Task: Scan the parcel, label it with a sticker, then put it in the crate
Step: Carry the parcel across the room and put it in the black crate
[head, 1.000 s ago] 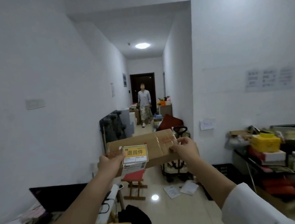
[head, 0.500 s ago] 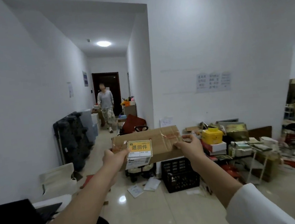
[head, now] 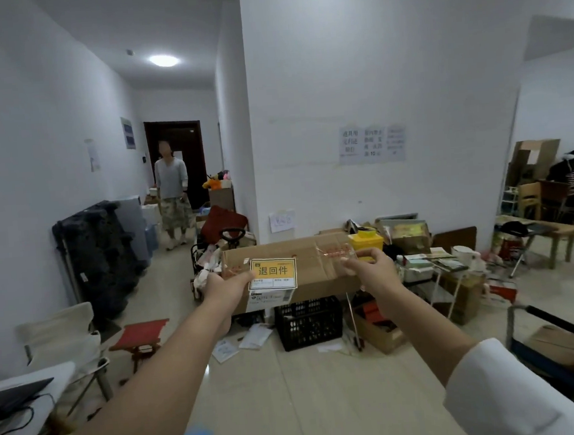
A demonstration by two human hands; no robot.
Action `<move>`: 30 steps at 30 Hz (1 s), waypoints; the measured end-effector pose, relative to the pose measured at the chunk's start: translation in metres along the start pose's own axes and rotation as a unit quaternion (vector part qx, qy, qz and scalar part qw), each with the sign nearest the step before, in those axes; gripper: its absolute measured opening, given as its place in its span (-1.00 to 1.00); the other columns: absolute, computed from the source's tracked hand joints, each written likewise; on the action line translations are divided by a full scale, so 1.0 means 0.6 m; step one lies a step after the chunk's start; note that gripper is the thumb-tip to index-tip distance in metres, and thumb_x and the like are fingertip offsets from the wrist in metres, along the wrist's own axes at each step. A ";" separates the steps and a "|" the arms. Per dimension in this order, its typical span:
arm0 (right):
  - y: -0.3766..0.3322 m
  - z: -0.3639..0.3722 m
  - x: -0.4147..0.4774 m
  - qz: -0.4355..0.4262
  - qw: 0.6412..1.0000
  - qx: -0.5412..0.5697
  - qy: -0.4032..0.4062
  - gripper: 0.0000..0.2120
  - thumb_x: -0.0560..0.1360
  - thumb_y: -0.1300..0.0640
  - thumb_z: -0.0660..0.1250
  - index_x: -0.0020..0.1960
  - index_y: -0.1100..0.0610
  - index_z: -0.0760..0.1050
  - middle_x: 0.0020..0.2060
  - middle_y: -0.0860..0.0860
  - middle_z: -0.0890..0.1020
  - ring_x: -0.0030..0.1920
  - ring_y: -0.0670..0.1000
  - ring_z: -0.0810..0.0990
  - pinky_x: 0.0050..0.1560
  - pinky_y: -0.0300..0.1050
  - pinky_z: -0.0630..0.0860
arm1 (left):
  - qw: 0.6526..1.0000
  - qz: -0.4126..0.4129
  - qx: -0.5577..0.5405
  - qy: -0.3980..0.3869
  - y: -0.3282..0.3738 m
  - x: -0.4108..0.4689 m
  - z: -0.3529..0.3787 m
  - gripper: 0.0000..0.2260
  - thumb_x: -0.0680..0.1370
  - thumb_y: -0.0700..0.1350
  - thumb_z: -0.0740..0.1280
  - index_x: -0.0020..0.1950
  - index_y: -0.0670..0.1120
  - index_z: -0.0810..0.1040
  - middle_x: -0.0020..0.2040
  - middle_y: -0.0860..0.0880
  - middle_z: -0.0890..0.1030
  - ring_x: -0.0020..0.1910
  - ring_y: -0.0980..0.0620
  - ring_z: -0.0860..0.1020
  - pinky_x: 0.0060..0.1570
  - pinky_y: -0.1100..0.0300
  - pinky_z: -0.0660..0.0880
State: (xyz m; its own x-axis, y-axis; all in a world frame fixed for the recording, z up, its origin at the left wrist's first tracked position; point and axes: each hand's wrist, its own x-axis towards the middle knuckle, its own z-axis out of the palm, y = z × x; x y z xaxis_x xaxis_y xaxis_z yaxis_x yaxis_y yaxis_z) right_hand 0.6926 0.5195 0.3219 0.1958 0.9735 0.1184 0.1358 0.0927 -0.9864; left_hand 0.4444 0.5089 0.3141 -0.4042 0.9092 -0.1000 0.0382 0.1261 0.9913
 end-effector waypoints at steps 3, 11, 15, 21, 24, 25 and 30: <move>0.010 -0.046 0.010 0.004 1.000 -0.005 0.002 -0.65 0.46 0.07 0.39 0.20 0.14 0.45 0.06 0.08 0.54 -0.09 -0.02 0.50 -0.15 -0.12 0.44 | 1.000 -0.006 0.022 -0.011 0.000 -0.007 0.046 -0.35 0.35 0.07 0.49 0.32 -0.14 0.33 0.27 -0.16 0.52 0.22 -0.19 0.51 0.27 -0.14 0.46; 0.047 -0.112 0.058 0.021 0.999 0.013 0.034 -0.69 0.47 -0.10 0.35 0.12 0.04 0.48 0.09 0.00 0.48 0.12 0.03 0.43 0.12 0.03 0.44 | 0.999 0.018 0.010 -0.049 0.012 0.028 0.145 -0.42 0.45 -0.05 0.45 0.39 -0.12 0.30 0.16 -0.07 0.44 0.13 -0.11 0.48 0.21 0.02 0.46; 0.062 -0.112 0.105 0.026 0.999 0.008 0.037 -0.73 0.48 -0.07 0.35 0.11 0.03 0.47 0.19 0.03 0.47 0.19 0.06 0.42 0.24 0.10 0.42 | 0.998 0.007 0.004 -0.056 0.009 0.074 0.174 -0.41 0.42 -0.01 0.47 0.36 -0.14 0.33 0.26 -0.15 0.53 0.16 -0.15 0.54 0.11 0.01 0.49; 0.086 -0.089 0.221 0.033 0.998 0.005 0.060 -0.61 0.46 -0.07 0.38 0.22 0.04 0.44 0.27 0.08 0.47 0.21 0.12 0.44 0.15 0.11 0.44 | 0.997 0.000 -0.011 -0.077 0.010 0.178 0.237 -0.48 0.43 -0.04 0.46 0.29 -0.17 0.36 0.16 -0.14 0.56 0.05 -0.12 0.56 -0.13 0.07 0.52; 0.093 -0.067 0.301 0.039 0.997 0.005 0.060 -0.58 0.46 -0.05 0.38 0.26 0.06 0.42 0.24 0.08 0.46 0.14 0.08 0.43 0.03 0.03 0.44 | 0.996 0.005 -0.016 -0.083 0.019 0.259 0.267 -0.40 0.33 0.01 0.50 0.28 -0.16 0.39 0.18 -0.17 0.59 0.08 -0.16 0.60 0.10 -0.07 0.57; 0.095 -0.058 0.330 0.043 0.997 0.005 0.058 -0.58 0.46 -0.04 0.38 0.26 0.06 0.42 0.24 0.08 0.46 0.15 0.09 0.45 0.01 0.02 0.45 | 0.996 0.009 -0.019 -0.082 0.025 0.287 0.275 -0.41 0.33 0.00 0.51 0.27 -0.16 0.40 0.18 -0.17 0.59 0.09 -0.16 0.59 0.14 -0.07 0.55; 0.085 -0.009 0.467 0.042 0.997 0.017 0.061 -0.65 0.47 0.02 0.39 0.21 0.07 0.44 0.19 0.09 0.50 0.11 0.10 0.48 -0.12 -0.06 0.45 | 0.995 0.025 -0.026 -0.090 0.065 0.431 0.321 -0.62 0.46 -0.11 0.44 0.18 -0.15 0.38 0.08 -0.12 0.50 0.01 -0.08 0.48 -0.02 0.07 0.40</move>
State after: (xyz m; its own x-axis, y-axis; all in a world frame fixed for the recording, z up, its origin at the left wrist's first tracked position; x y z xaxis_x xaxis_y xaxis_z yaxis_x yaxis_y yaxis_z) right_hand 0.7599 0.7960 0.3052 0.3218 0.9457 0.0457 0.0818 0.0203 -0.9964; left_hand 0.5170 0.8254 0.3103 -0.2321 0.9709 -0.0592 0.0044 0.0619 0.9981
